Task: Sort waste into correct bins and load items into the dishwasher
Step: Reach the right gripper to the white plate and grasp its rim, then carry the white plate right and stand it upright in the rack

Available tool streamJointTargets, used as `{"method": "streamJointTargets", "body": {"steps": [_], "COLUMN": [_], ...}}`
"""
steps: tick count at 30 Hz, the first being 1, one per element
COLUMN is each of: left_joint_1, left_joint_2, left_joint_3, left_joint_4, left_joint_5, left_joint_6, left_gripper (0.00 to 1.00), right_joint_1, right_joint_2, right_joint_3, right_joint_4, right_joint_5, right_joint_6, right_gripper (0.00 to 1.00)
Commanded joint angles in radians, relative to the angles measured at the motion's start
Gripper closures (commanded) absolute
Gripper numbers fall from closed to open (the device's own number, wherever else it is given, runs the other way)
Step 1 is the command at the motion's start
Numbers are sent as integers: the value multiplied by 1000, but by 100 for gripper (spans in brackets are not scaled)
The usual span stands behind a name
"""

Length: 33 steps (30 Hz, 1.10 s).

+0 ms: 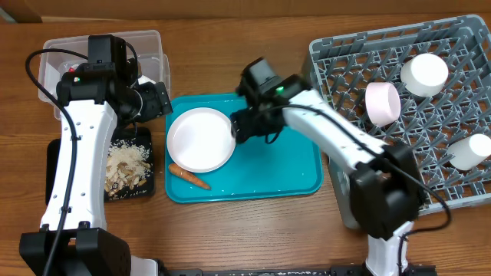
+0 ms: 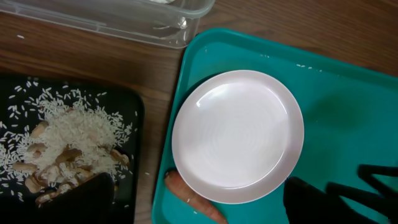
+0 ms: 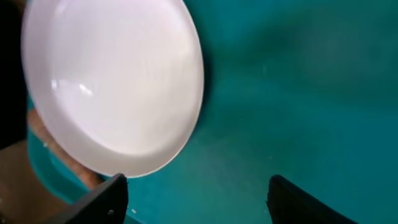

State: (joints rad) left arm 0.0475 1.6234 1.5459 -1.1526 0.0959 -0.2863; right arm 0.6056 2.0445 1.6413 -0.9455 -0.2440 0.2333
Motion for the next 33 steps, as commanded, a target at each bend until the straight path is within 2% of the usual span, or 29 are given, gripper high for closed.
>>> {"method": "streamJointTargets", "body": {"steps": [1, 8, 11, 15, 21, 29, 33], "left_joint_1": [-1, -2, -2, -2, -2, -2, -2], "left_joint_2": [-18, -18, -18, -18, -18, -18, -18], "left_joint_3": [20, 20, 20, 20, 20, 20, 20], "left_joint_4": [0, 1, 0, 0, 1, 2, 7], "left_joint_5": [-2, -2, -2, -2, -2, -2, -2], "left_joint_6": [-6, -6, -6, -6, -6, -6, -6], "left_gripper": [11, 11, 11, 11, 10, 10, 10], "right_joint_1": [29, 69, 75, 74, 33, -71, -127], "right_joint_2": [56, 147, 176, 184, 141, -21, -148], "right_joint_3": [-8, -8, -8, -8, -3, -3, -3], "right_joint_4": [18, 89, 95, 63, -10, -54, -48], "right_joint_5": [88, 99, 130, 223, 436, 609, 611], "right_joint_6": [100, 142, 167, 205, 265, 256, 147], "right_gripper": [30, 43, 55, 77, 95, 96, 96]}}
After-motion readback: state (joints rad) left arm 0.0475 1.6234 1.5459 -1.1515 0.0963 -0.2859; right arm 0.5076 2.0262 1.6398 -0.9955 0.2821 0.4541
